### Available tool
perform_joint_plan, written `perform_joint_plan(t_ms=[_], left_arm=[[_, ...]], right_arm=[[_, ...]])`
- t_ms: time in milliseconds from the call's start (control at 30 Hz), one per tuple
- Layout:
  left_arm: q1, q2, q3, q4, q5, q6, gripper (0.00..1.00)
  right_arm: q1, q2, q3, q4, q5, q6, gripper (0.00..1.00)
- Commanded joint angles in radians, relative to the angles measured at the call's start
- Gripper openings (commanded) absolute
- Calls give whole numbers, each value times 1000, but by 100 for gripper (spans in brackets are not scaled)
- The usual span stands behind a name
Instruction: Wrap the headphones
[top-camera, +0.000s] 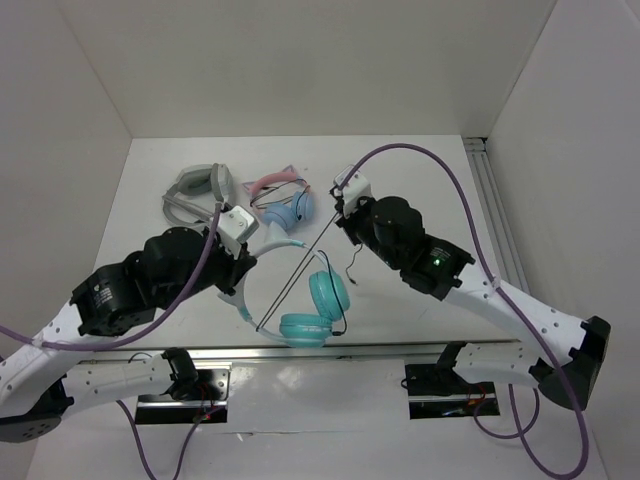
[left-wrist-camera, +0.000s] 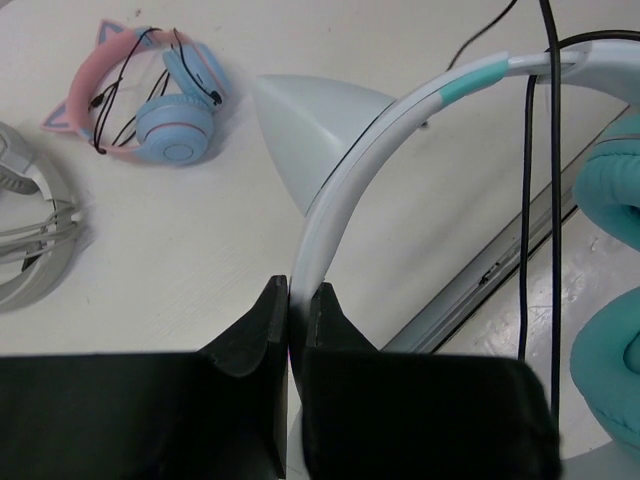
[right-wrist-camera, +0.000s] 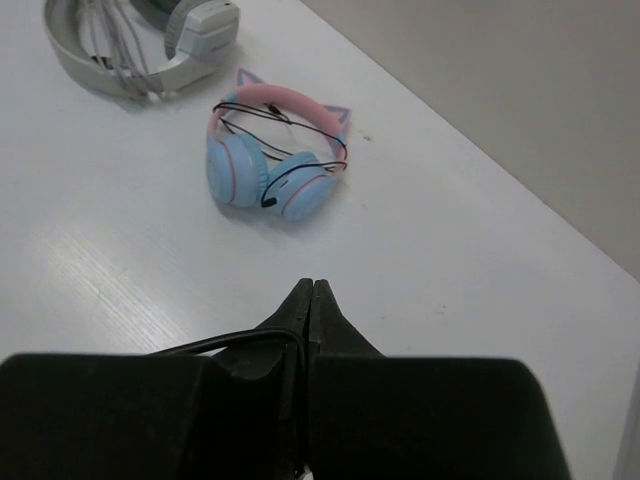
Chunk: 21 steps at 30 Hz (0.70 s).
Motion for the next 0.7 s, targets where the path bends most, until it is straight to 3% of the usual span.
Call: perform_joint_plan(t_ms=[0, 100, 200, 333, 467, 667], left_arm=[[-10, -43, 54, -50, 132, 28, 0], [-10, -43, 75, -40, 100, 7, 0], [-10, -43, 93, 22, 66, -48, 0], [-10, -34, 94, 103, -18, -104, 0], [-10, -43, 94, 226, 2, -128, 0], [-10, -30, 161, 252, -84, -190, 0]], right_arm=[[-123, 21, 21, 111, -90, 71, 0], [-167, 23, -9, 136, -238, 125, 0], [-204, 9, -93, 217, -552, 177, 7], [-204, 38, -178, 324, -737, 266, 11], [-204, 49, -316, 547, -790, 349, 14], [-204, 96, -434, 806, -877, 470, 22]])
